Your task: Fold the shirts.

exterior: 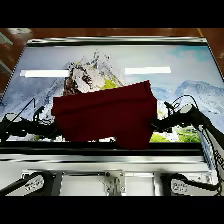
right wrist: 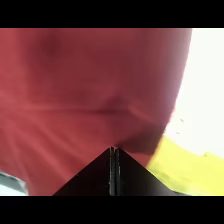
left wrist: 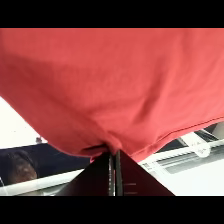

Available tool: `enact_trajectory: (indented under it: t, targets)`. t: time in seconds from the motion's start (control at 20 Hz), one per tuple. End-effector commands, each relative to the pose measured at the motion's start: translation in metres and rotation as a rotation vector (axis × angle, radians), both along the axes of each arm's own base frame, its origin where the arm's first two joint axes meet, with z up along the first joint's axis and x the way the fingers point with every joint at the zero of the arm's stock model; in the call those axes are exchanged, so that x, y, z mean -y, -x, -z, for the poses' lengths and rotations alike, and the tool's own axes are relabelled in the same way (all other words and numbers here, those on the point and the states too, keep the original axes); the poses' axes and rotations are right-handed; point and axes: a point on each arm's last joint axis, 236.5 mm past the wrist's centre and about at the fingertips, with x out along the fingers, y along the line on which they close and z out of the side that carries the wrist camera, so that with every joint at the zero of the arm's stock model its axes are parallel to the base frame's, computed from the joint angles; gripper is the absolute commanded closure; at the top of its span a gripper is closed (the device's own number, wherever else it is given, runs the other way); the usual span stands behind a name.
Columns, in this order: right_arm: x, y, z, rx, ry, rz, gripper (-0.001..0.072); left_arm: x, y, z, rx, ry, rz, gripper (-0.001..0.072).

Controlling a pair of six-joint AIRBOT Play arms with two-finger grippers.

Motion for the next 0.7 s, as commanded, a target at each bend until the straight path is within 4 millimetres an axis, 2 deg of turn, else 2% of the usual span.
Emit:
enact_trajectory:
  t: [0.0, 0.05, 0.1, 0.15, 0.25, 0.35, 0.55, 0.6, 0.65]
  targets:
    - [0.000, -0.012, -0.016, 0.090, 0.008, -0.006, 0.0650, -0.003, -0.011, -0.007, 0.036, -0.010, 0.008, 0.0671]
    - [0.002, -0.014, -0.021, 0.115, 0.018, -0.021, 0.0595, -0.004, -0.013, -0.009, 0.043, -0.012, 0.009, 0.0671]
    - [0.005, -0.013, -0.023, 0.125, 0.037, -0.034, 0.0328, -0.004, -0.014, -0.010, 0.047, -0.014, 0.009, 0.0671]
    - [0.011, -0.011, -0.022, 0.129, 0.064, -0.052, 0.0142, -0.004, -0.014, -0.010, 0.047, -0.013, 0.009, 0.0671]
    - [0.021, -0.001, -0.015, 0.071, 0.102, -0.043, 0.0143, -0.004, -0.014, -0.010, 0.045, -0.012, 0.010, 0.0671]
    - [0.022, 0.004, -0.005, 0.019, 0.093, -0.022, 0.0143, -0.003, -0.013, -0.010, 0.041, -0.009, 0.014, 0.0671]
    - [-0.003, 0.005, 0.012, -0.049, 0.008, 0.018, 0.0143, -0.003, -0.013, -0.010, 0.042, -0.010, 0.013, 0.0671]
    - [-0.007, 0.006, 0.016, -0.057, 0.004, 0.014, 0.0187, -0.003, -0.013, -0.010, 0.042, -0.010, 0.013, 0.0671]
    - [-0.011, 0.006, 0.018, -0.059, 0.006, 0.004, 0.0350, -0.003, -0.013, -0.010, 0.042, -0.010, 0.013, 0.0671]
